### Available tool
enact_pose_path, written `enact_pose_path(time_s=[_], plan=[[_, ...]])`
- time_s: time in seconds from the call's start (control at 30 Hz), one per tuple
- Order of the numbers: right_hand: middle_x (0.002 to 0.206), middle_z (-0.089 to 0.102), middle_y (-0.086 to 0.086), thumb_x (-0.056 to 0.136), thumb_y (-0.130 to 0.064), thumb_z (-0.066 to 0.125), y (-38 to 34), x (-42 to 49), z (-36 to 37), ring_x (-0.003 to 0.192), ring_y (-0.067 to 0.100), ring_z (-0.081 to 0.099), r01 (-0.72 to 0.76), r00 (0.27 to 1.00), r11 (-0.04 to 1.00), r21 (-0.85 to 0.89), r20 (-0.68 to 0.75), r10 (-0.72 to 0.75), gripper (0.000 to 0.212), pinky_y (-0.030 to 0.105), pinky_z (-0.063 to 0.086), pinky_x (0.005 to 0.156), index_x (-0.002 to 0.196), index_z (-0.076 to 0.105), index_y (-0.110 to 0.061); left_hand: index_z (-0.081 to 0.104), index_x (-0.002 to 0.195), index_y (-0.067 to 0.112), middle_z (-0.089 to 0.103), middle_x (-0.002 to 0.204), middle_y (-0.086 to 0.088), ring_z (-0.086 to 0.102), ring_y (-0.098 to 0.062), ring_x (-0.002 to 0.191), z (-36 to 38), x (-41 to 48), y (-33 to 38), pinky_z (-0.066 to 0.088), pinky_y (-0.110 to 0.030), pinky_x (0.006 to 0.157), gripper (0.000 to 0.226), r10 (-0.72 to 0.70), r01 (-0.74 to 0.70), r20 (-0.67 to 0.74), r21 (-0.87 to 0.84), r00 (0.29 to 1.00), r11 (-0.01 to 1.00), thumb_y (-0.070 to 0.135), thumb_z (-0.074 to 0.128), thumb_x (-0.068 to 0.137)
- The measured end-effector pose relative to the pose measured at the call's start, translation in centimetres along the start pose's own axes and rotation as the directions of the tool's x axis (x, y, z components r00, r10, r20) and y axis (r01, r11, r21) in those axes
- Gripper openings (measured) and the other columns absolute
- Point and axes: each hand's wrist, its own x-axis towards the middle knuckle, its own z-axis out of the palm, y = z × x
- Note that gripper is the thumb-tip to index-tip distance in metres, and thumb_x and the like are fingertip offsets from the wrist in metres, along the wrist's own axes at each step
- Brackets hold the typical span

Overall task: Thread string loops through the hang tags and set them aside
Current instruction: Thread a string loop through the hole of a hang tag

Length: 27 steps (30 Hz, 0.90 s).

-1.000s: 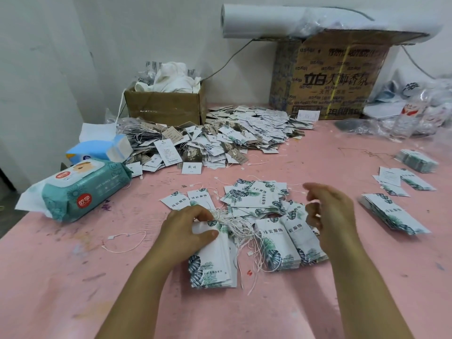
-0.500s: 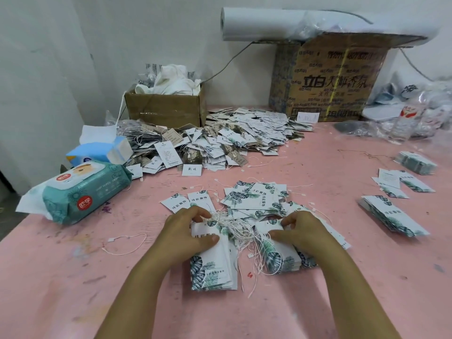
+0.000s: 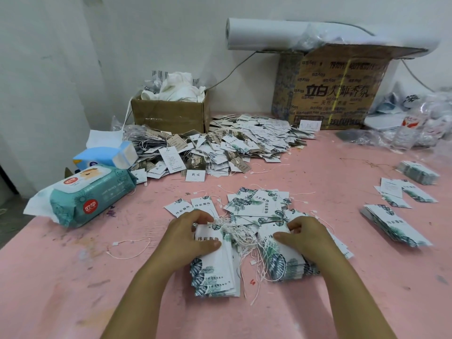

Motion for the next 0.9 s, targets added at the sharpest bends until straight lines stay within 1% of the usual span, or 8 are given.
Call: enact_pose_path(time_s=[0.07, 0.13, 0.27, 0.33, 0.5, 0.6, 0.77, 0.9], plan=[[0.076, 0.051, -0.006, 0.071, -0.034, 0.078, 0.1, 0.0, 0.0, 0.066, 0.008, 0.047, 0.001, 1.000, 1.000, 0.017, -0.004, 0.000, 0.035, 0.024, 0.036, 0.055, 0.091, 0.058, -0.013, 0.054, 0.089, 0.042, 0.057, 0.105, 0.012, 0.047, -0.014, 0.100, 0.0, 0.0, 0.1, 0.041, -0.024, 0.078, 0.041, -0.005, 0.006, -0.015, 0.006, 1.000, 1.000, 0.021, 0.082, 0.067], [0.073, 0.051, -0.004, 0.071, -0.033, 0.079, 0.2, 0.0, -0.1, 0.062, 0.010, 0.045, 0.000, 1.000, 0.999, 0.055, -0.004, 0.000, 0.034, 0.025, 0.033, 0.051, 0.086, 0.056, -0.012, 0.055, 0.090, 0.041, 0.056, 0.103, 0.014, 0.043, -0.016, 0.104, 0.0, -0.1, 0.2, 0.039, -0.028, 0.083, 0.040, -0.006, 0.006, -0.026, 0.008, 1.000, 1.000, 0.020, 0.081, 0.068], [0.051, 0.036, -0.007, 0.074, -0.026, 0.076, 0.4, 0.1, -0.2, 0.042, 0.010, 0.033, 0.013, 0.999, 0.981, 0.196, 0.033, -0.020, 0.036, 0.019, 0.023, 0.041, 0.064, 0.044, -0.014, 0.060, 0.090, 0.035, 0.059, 0.102, 0.014, 0.048, -0.004, 0.084, 0.0, -0.1, 0.5, 0.037, -0.008, 0.062, 0.036, -0.001, -0.004, -0.045, -0.093, 0.999, 0.996, 0.011, 0.079, 0.070], [0.043, 0.023, -0.008, 0.078, -0.022, 0.073, 0.4, 0.1, -0.3, 0.034, 0.008, 0.022, 0.016, 0.998, 0.970, 0.244, 0.062, -0.032, 0.047, 0.017, 0.016, 0.034, 0.057, 0.032, -0.017, 0.062, 0.089, 0.032, 0.061, 0.098, 0.015, 0.050, -0.007, 0.076, 0.0, -0.1, 0.8, 0.039, -0.009, 0.059, 0.035, -0.010, 0.003, -0.051, -0.144, 0.999, 0.990, 0.006, 0.077, 0.071], [0.051, 0.018, 0.001, 0.081, -0.021, 0.070, 0.2, 0.0, -0.4, 0.038, 0.014, 0.016, 0.004, 0.994, 0.951, 0.309, 0.104, -0.038, 0.052, 0.014, 0.011, 0.037, 0.054, 0.026, -0.020, 0.065, 0.089, 0.023, 0.064, 0.093, 0.008, 0.056, -0.009, 0.067, 0.0, -0.3, 1.2, 0.049, -0.020, 0.062, 0.033, -0.047, 0.027, -0.062, -0.293, 0.997, 0.956, -0.005, 0.073, 0.073], [0.050, 0.016, 0.000, 0.083, -0.019, 0.068, 0.1, 0.1, -0.4, 0.037, 0.014, 0.014, 0.001, 0.992, 0.941, 0.340, 0.122, -0.045, 0.053, 0.013, 0.011, 0.038, 0.053, 0.025, -0.020, 0.064, 0.091, 0.017, 0.063, 0.091, -0.002, 0.057, -0.002, 0.057, 0.0, -0.4, 1.4, 0.050, -0.017, 0.055, 0.030, -0.066, 0.041, -0.053, -0.380, 0.996, 0.924, -0.007, 0.071, 0.075], [0.046, 0.019, 0.000, 0.088, -0.014, 0.062, -0.1, 0.0, -0.2, 0.030, 0.012, 0.018, 0.007, 0.988, 0.940, 0.341, 0.141, -0.059, 0.050, 0.013, 0.015, 0.033, 0.050, 0.029, -0.017, 0.064, 0.089, 0.018, 0.071, 0.081, -0.006, 0.064, -0.011, 0.067, 0.4, -0.6, 1.9, 0.054, -0.029, 0.064, 0.026, -0.089, 0.049, -0.071, -0.434, 0.994, 0.900, -0.003, 0.071, 0.076], [0.048, 0.020, 0.002, 0.085, -0.011, 0.063, 0.1, 0.0, -0.1, 0.037, 0.014, 0.018, 0.031, 0.991, 0.965, 0.260, 0.117, -0.063, 0.041, 0.019, 0.016, 0.043, 0.055, 0.036, -0.011, 0.062, 0.090, 0.020, 0.074, 0.076, -0.003, 0.067, -0.015, 0.069, 0.7, -0.7, 2.1, 0.055, -0.035, 0.068, 0.026, -0.089, 0.053, -0.067, -0.424, 0.994, 0.904, -0.002, 0.069, 0.079]])
